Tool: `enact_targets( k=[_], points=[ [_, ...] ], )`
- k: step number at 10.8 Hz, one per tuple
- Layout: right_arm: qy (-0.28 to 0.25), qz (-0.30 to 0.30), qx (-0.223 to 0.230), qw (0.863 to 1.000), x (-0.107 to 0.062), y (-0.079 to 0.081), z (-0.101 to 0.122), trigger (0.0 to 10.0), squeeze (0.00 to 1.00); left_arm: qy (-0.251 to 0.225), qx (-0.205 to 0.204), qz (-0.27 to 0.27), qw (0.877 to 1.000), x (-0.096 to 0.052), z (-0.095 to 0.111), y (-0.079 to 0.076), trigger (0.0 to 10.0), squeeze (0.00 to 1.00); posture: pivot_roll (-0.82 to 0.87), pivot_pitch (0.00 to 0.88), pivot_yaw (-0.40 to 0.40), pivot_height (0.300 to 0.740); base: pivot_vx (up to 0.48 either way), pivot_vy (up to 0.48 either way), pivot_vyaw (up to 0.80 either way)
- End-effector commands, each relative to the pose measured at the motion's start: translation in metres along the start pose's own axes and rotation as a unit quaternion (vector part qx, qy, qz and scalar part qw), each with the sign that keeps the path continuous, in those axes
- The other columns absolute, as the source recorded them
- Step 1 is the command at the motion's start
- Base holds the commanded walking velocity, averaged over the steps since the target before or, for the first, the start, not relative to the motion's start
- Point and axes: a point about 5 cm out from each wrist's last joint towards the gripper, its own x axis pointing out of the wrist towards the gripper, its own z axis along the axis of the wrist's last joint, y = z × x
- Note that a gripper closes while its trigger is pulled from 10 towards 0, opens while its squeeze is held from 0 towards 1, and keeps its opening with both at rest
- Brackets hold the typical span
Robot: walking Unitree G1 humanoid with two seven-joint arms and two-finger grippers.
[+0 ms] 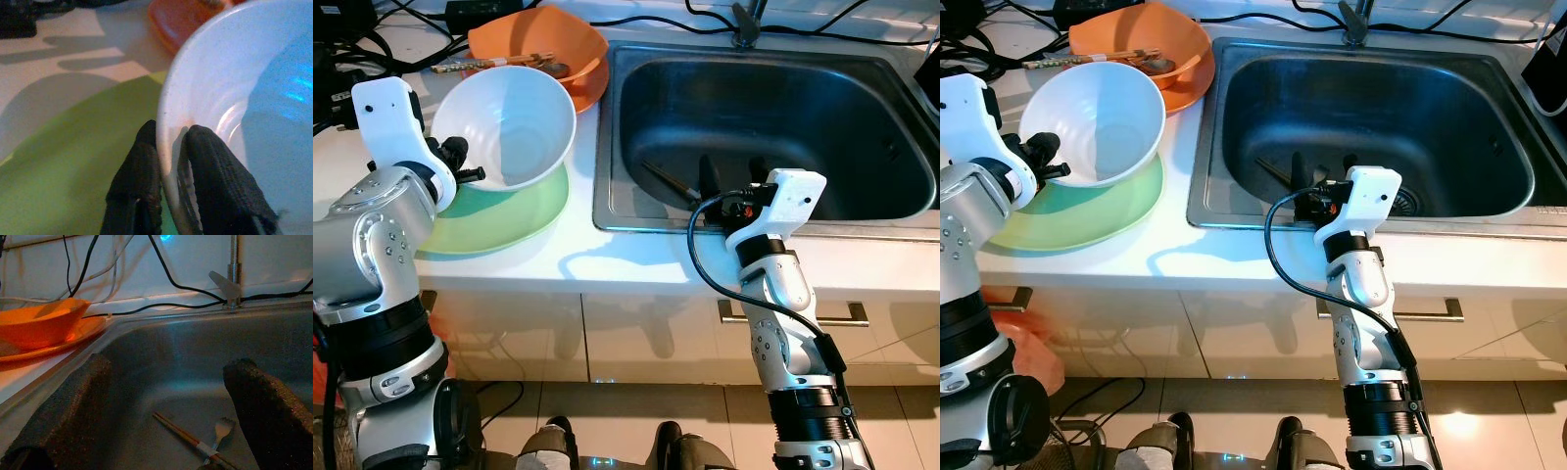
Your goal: Kitchen organization
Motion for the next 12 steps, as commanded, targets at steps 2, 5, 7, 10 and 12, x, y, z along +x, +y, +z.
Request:
enact_targets(
  k=[2,5,7,10,12],
  points=[
    [0.049,-0.005,0.003,0.999,-0.007,-0.003,-0.019,10.0,0.00,-0.003,0.001,0.000,1.000,0.000,0.001,-0.001,0.0,0.00,0.21,0.201,-0.014,0.740,0.000,0.000,0.00],
    [0.050,-0.006,0.002,0.999,-0.006,-0.003,-0.019,10.0,0.00,-0.010,0.007,-0.031,0.999,-0.002,0.000,-0.011,0.0,0.00,0.21,0.200,-0.014,0.740,0.000,0.000,0.00],
    [0.050,-0.006,0.002,0.999,-0.006,-0.003,-0.019,10.0,0.00,-0.010,0.009,-0.034,0.999,-0.002,-0.001,-0.012,0.0,0.00,0.21,0.196,-0.015,0.740,0.000,0.000,0.00],
    [0.051,-0.004,0.003,0.999,-0.005,-0.002,-0.020,10.0,0.00,-0.014,0.010,-0.044,0.999,-0.004,0.000,-0.016,0.0,0.00,0.21,0.192,-0.017,0.740,0.000,0.000,0.00],
    [0.051,-0.003,0.003,0.999,-0.004,-0.002,-0.019,10.0,0.00,-0.046,0.000,-0.083,0.996,-0.007,0.006,-0.026,0.0,0.00,0.21,0.189,-0.019,0.740,0.000,0.000,0.00]
  ],
)
